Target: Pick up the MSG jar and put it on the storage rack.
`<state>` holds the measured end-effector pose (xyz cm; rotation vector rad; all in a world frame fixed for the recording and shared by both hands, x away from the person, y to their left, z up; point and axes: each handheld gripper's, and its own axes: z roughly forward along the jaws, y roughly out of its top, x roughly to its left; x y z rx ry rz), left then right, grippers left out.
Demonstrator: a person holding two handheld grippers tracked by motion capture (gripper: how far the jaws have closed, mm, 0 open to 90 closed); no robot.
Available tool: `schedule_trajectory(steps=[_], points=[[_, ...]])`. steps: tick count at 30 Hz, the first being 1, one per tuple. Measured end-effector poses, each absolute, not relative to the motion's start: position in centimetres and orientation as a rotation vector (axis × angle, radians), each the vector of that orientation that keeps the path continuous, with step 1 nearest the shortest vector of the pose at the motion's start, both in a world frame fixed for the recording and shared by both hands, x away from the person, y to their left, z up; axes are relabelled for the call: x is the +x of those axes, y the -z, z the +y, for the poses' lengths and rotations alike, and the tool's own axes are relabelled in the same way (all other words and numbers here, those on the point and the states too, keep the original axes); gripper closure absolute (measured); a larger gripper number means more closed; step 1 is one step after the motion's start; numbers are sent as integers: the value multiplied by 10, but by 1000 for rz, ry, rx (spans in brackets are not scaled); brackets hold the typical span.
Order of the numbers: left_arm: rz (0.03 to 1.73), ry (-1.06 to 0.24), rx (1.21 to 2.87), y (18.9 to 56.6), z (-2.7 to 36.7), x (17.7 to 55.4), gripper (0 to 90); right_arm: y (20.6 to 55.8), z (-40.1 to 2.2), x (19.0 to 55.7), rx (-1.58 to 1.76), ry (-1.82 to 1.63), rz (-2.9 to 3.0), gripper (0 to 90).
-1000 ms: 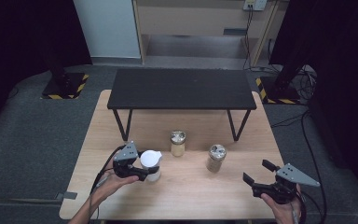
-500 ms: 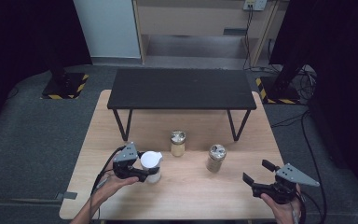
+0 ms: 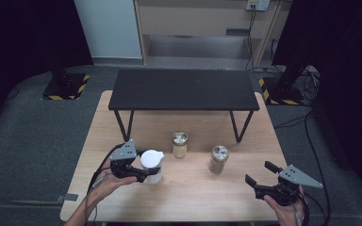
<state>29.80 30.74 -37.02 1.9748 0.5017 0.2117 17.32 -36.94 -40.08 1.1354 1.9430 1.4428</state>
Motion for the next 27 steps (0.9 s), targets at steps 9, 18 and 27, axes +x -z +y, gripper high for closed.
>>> schedule_trajectory(steps=[9,18,27], points=[[495,-201,1961,351,314,300,297,401,-369,173,1133,-1442,1944,73],[488,-191,1935,332,319,301,297,401,-369,173,1133,-1439,1945,73],[454,-201,1939,305,319,305,297,401,-369,174,1132,-1439,1946,74]])
